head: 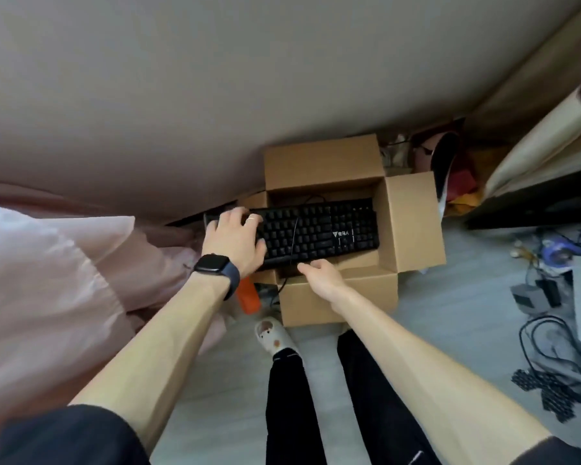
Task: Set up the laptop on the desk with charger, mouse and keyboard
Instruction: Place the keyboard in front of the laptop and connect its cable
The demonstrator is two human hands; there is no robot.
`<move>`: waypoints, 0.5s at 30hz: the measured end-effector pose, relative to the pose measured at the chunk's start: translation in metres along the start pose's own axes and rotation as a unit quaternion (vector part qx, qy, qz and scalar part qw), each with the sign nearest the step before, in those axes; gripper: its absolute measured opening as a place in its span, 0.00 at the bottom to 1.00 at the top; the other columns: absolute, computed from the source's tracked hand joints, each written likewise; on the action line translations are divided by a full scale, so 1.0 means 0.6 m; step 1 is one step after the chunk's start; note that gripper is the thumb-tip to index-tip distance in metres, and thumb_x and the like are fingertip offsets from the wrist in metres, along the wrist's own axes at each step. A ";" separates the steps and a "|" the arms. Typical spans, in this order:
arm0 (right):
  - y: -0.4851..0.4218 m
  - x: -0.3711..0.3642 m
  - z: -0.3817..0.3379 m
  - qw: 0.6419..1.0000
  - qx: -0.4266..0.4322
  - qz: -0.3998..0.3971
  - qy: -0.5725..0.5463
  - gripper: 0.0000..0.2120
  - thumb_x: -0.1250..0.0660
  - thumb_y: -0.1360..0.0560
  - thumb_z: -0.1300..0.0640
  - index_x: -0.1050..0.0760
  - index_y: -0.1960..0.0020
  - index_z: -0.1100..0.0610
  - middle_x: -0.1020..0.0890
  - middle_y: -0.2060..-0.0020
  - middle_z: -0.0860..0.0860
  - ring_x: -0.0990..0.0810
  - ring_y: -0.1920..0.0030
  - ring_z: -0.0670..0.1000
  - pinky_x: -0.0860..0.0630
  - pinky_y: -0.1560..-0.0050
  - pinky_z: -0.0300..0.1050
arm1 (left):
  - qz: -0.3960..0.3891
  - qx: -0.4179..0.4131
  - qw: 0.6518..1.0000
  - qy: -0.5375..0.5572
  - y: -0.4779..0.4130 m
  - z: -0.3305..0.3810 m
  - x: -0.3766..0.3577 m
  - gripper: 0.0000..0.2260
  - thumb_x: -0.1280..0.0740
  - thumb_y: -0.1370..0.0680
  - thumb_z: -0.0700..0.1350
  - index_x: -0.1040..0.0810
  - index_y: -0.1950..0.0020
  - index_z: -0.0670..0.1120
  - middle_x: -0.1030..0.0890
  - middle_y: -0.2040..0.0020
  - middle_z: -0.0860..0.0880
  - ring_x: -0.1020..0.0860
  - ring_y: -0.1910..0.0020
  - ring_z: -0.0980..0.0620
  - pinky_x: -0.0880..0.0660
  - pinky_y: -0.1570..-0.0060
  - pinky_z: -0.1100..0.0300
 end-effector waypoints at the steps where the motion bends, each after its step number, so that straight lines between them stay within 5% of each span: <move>1: -0.011 -0.009 0.002 1.000 -0.008 -0.006 -0.021 0.30 0.39 0.17 0.46 0.40 0.21 0.58 0.34 0.23 0.54 0.34 0.25 0.56 0.36 0.28 0.51 | -0.003 0.001 1.000 -0.017 -0.020 -0.006 -0.011 0.23 0.38 0.23 0.55 0.30 0.30 0.50 0.31 0.30 0.44 0.35 0.31 0.41 0.36 0.34 0.45; 4: -0.040 -0.040 0.007 0.995 -0.026 -0.024 -0.091 0.31 0.40 0.17 0.46 0.45 0.19 0.57 0.38 0.21 0.52 0.38 0.22 0.55 0.40 0.25 0.51 | -0.027 0.006 0.998 -0.061 -0.074 -0.022 -0.044 0.27 0.39 0.23 0.60 0.34 0.29 0.48 0.30 0.31 0.42 0.34 0.31 0.40 0.39 0.31 0.42; 7: -0.062 -0.076 0.009 0.991 -0.029 -0.022 -0.128 0.30 0.38 0.20 0.43 0.36 0.23 0.57 0.29 0.26 0.52 0.29 0.29 0.55 0.33 0.29 0.51 | -0.054 -0.005 0.995 -0.082 -0.115 -0.030 -0.063 0.34 0.42 0.23 0.66 0.39 0.26 0.46 0.28 0.33 0.40 0.31 0.32 0.40 0.40 0.31 0.42; 9: -0.067 -0.091 0.009 0.989 -0.011 0.005 -0.148 0.20 0.38 0.19 0.45 0.26 0.35 0.58 0.18 0.42 0.51 0.22 0.45 0.51 0.26 0.44 0.45 | -0.077 -0.019 0.993 -0.086 -0.133 -0.036 -0.070 0.38 0.41 0.25 0.69 0.41 0.25 0.45 0.27 0.33 0.40 0.29 0.34 0.40 0.35 0.34 0.45; 11: -0.052 -0.104 0.007 0.982 0.016 0.036 -0.184 0.13 0.41 0.17 0.49 0.22 0.45 0.56 0.21 0.60 0.48 0.24 0.58 0.49 0.27 0.55 0.43 | -0.130 -0.023 0.988 -0.077 -0.144 -0.047 -0.072 0.40 0.39 0.28 0.72 0.38 0.27 0.44 0.26 0.35 0.40 0.26 0.37 0.39 0.29 0.41 0.48; 15: 0.015 -0.104 0.011 0.968 0.043 0.069 -0.236 0.12 0.43 0.16 0.51 0.21 0.49 0.52 0.28 0.68 0.47 0.29 0.67 0.49 0.28 0.60 0.46 | -0.202 -0.058 0.974 -0.081 -0.138 -0.059 -0.062 0.37 0.40 0.29 0.74 0.29 0.40 0.42 0.21 0.45 0.41 0.21 0.49 0.42 0.22 0.51 0.50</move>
Point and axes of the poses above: each hand's wrist, its own y-axis away from the middle knuckle, its own x-axis out of the back of the hand, z = x × y, the point moved 1 cm from there along -y, towards the middle knuckle
